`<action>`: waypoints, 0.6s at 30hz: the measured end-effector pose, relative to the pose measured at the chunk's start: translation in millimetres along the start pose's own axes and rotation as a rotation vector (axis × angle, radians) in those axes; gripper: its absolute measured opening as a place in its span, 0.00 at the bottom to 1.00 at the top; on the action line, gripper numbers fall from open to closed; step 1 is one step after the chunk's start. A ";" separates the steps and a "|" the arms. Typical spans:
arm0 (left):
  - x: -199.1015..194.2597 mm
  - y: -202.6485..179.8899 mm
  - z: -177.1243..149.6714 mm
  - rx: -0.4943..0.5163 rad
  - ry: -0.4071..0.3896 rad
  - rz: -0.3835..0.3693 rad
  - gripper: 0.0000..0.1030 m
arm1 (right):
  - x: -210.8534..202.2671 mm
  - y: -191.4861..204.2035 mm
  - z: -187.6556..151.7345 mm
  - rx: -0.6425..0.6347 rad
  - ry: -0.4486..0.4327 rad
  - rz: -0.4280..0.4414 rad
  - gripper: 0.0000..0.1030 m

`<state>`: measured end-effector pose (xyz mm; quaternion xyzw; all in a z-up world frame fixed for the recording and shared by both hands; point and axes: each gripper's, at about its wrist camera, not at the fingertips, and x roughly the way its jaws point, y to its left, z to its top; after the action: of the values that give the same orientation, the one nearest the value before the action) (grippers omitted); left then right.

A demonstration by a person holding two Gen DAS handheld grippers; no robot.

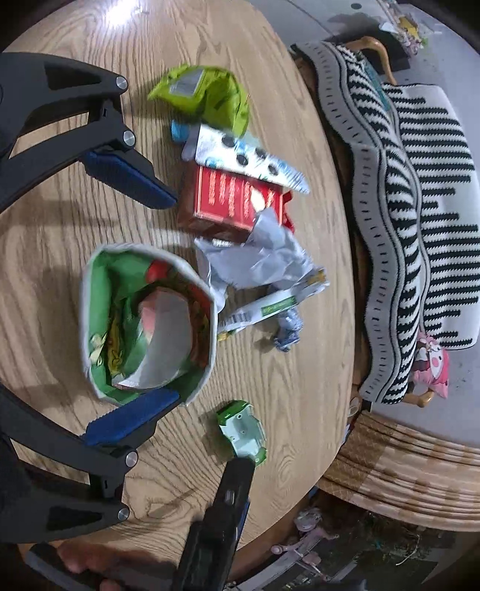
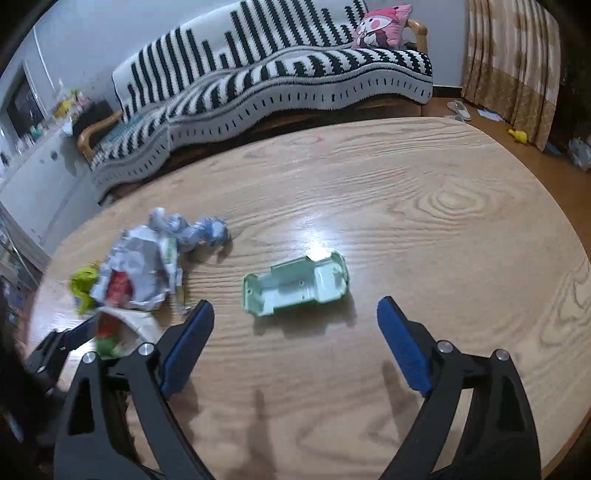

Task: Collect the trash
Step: 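Grasp the white paper cup with left tool while right tool grasps the pale green carton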

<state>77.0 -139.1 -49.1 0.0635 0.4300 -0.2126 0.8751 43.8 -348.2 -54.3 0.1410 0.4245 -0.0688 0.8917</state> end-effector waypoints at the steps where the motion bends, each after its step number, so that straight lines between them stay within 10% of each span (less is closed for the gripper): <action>1: 3.9 -0.9 -0.7 0.003 0.010 0.017 0.92 | 8.7 4.4 1.7 -0.022 0.004 -0.023 0.86; 5: 12.8 -4.7 -3.0 0.009 0.022 0.016 0.92 | 39.2 16.1 1.8 -0.079 0.036 -0.083 0.86; 9: 11.7 -5.2 -2.9 -0.012 0.027 -0.046 0.50 | 47.0 19.3 2.2 -0.104 0.035 -0.099 0.75; 18: -2.8 -14.8 -6.5 -0.013 0.023 -0.052 0.49 | 12.8 6.8 -1.0 -0.079 0.005 -0.061 0.74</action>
<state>64.4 -149.6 -49.9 0.0493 0.4430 -0.2318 0.8646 52.7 -341.4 -63.5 0.0931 0.4330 -0.0787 0.8931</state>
